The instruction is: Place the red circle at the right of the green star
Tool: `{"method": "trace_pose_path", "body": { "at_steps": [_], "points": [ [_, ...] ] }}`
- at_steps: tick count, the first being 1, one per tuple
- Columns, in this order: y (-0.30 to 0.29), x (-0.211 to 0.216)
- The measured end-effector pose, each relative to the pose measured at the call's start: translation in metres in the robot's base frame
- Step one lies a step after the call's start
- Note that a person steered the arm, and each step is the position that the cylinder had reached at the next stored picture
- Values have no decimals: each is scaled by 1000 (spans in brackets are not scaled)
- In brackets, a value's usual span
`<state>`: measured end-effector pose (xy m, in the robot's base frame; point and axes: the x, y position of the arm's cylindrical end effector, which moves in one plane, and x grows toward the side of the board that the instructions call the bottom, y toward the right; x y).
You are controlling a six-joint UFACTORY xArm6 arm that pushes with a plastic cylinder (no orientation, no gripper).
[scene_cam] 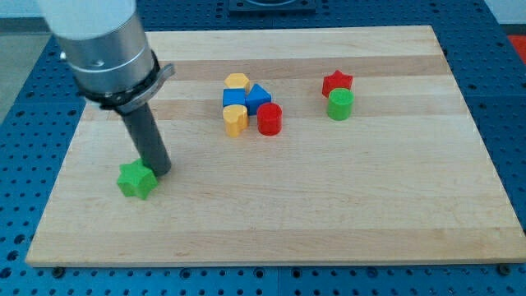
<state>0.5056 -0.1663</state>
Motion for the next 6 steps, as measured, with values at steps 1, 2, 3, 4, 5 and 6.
{"method": "trace_pose_path", "body": {
  "at_steps": [1,2,3,4,5,6],
  "points": [
    [-10,21],
    [-18,34],
    [-13,32],
    [24,10],
    [73,-8],
    [138,-13]
  ]
}}
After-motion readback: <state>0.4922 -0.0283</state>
